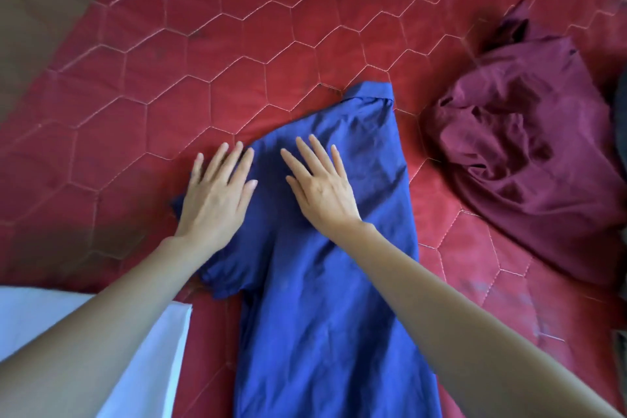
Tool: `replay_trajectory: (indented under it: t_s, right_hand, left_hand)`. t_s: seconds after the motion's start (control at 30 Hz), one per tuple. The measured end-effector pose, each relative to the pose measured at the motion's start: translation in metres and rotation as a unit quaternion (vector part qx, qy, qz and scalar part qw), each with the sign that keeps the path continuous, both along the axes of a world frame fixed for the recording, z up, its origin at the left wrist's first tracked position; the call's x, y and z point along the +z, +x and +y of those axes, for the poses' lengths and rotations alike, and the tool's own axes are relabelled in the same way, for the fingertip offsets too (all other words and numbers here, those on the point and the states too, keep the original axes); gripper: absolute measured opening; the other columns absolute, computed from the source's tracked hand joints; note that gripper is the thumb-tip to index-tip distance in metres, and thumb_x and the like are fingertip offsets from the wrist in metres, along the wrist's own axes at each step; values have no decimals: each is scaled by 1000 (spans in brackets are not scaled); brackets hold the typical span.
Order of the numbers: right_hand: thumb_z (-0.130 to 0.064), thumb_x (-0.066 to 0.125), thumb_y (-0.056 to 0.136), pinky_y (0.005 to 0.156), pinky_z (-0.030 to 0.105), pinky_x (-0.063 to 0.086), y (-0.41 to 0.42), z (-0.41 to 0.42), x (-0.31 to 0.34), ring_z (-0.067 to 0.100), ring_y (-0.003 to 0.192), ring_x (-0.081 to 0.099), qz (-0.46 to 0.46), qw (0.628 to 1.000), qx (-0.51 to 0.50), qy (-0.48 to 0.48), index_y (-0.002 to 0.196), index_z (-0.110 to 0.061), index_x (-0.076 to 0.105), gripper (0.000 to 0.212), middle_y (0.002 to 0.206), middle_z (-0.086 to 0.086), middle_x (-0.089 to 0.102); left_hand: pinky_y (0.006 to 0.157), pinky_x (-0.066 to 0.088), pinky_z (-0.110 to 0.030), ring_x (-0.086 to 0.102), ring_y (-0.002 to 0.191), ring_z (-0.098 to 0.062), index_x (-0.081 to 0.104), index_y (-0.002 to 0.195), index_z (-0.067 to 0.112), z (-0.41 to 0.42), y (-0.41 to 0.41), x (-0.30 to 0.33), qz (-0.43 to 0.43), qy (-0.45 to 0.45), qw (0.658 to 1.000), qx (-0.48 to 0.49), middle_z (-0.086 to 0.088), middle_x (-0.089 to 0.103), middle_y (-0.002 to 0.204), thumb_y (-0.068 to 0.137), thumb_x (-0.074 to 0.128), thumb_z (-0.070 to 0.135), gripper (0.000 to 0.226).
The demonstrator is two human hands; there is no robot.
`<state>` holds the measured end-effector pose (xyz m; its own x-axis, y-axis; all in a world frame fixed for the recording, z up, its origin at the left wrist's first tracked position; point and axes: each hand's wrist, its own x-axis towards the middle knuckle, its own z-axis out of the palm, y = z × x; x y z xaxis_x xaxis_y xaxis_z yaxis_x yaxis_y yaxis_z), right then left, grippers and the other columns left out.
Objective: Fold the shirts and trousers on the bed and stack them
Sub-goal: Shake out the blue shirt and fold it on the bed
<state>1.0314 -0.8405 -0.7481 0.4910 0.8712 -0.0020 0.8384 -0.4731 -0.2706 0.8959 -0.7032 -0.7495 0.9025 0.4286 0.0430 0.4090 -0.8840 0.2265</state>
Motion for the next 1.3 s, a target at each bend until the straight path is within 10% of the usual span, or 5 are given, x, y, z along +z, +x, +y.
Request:
replay_trajectory:
  t_s: [0.23, 0.67, 0.87, 1.17, 1.3]
  right_hand:
    - [-34, 54, 97, 120, 42, 2, -24, 53, 9, 17, 147, 19, 55, 985, 157, -37, 143, -27, 46, 48, 153, -1, 36]
    - [-7, 77, 70, 96, 44, 39, -32, 68, 18, 29, 85, 58, 3, 983, 162, 85, 82, -13, 73, 14, 77, 1, 63]
    - [2, 70, 63, 81, 29, 32, -48, 37, 21, 28, 77, 58, -18, 983, 107, 148, 75, -10, 66, 17, 80, 0, 63]
    - [-30, 62, 92, 83, 36, 43, -55, -21, 19, 21, 86, 64, 30, 992, 80, 93, 78, -10, 72, 26, 99, 0, 70]
    - [-18, 66, 90, 77, 35, 44, -50, -15, 19, 24, 90, 64, 24, 994, 72, 78, 100, -12, 71, 13, 109, 0, 67]
  left_hand:
    - [77, 50, -45, 62, 85, -33, 75, 100, 5, 62, -72, 4, -113, -10, 993, -19, -7, 70, 103, 90, 57, 33, 35]
    - [69, 48, -40, 58, 79, -27, 68, 88, 9, 56, -78, 11, -148, -94, 974, 145, -4, 62, 84, 77, 75, 5, 13]
    - [79, 48, -37, 59, 86, -22, 71, 106, 11, 35, -81, 27, -96, -178, 979, 12, 1, 68, 97, 81, 58, 61, 57]
    - [76, 47, -29, 62, 89, -22, 76, 77, 9, -26, -90, 17, -110, -234, 965, 51, -1, 70, 104, 86, 63, 46, 40]
    - [75, 45, -32, 59, 87, -19, 66, 94, 12, -33, -82, 19, -101, -273, 948, 132, 4, 66, 96, 77, 78, 38, 34]
